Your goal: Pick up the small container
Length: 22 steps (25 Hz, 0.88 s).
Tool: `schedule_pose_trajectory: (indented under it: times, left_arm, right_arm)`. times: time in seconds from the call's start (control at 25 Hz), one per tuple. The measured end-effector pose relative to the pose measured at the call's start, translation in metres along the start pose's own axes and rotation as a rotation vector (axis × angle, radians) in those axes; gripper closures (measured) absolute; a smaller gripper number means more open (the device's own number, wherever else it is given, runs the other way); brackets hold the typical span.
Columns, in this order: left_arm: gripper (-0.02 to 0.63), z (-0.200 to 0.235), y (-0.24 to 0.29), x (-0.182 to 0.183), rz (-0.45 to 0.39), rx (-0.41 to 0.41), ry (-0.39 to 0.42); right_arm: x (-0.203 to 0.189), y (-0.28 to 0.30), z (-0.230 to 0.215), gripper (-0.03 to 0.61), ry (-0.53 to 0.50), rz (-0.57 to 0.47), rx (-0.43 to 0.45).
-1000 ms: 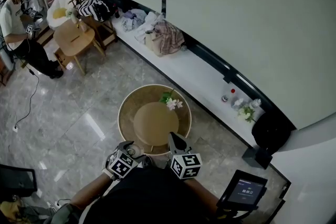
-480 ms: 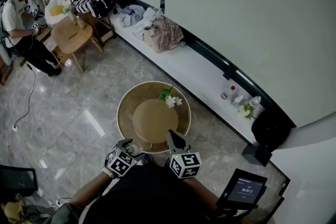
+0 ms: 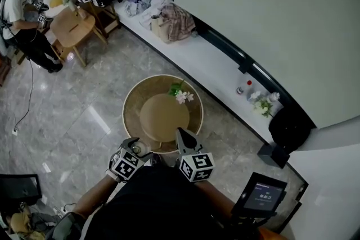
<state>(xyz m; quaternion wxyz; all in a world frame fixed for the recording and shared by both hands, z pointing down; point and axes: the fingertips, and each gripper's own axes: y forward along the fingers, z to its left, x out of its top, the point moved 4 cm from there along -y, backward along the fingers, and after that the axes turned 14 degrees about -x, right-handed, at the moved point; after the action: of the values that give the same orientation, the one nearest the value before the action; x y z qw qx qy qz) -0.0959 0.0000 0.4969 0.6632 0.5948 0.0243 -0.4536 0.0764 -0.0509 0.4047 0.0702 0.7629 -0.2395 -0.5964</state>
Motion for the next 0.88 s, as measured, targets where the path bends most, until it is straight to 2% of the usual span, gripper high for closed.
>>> schedule_pose_trajectory:
  times: [0.88]
  left_arm:
    - [0.275,0.0060,0.0032,0.0003,0.017,-0.002,0.011]
  right_arm:
    - [0.0025,0.0061,0.0040,0.583,-0.031,-0.003,0.021]
